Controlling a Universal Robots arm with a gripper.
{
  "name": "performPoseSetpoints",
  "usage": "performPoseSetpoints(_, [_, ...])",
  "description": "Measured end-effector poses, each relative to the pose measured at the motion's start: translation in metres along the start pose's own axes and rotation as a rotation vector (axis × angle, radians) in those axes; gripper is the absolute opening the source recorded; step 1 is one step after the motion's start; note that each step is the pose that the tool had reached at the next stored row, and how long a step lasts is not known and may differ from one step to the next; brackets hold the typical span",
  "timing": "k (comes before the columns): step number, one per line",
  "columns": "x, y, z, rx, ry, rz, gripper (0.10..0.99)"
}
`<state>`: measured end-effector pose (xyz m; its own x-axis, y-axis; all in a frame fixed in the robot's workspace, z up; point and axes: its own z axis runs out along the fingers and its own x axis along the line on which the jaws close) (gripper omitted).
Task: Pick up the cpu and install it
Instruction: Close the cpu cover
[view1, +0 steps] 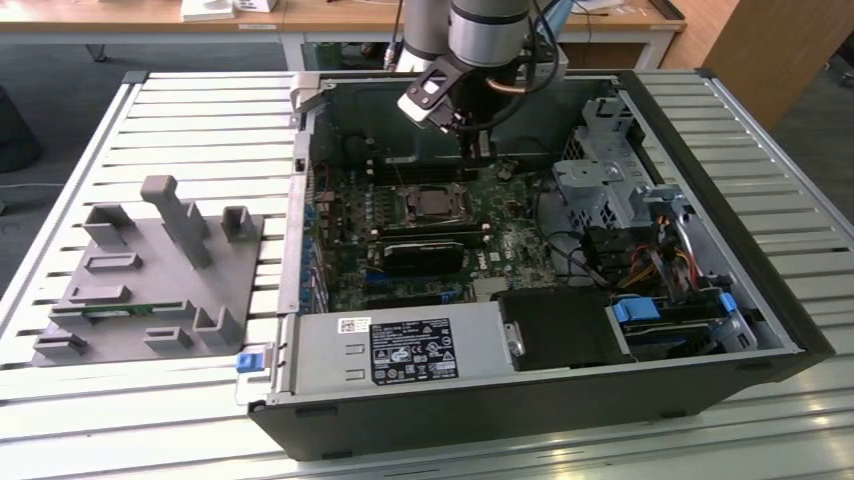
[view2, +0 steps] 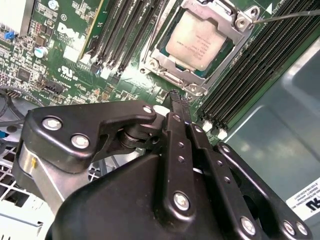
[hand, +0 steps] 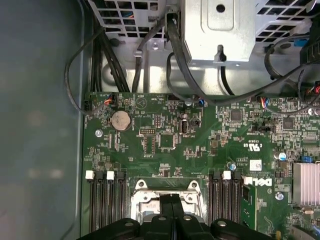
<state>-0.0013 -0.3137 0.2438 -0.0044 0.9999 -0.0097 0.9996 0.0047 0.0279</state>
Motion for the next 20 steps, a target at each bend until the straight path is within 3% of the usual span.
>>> performPoseSetpoints(12, [-0.0018, -0.0071, 0.0022, 0.0, -0.0001, 0.0, 0.106])
performPoseSetpoints(20, [-0.0017, -0.0186, 0.0039, 0.0, -0.0002, 0.0, 0.106])
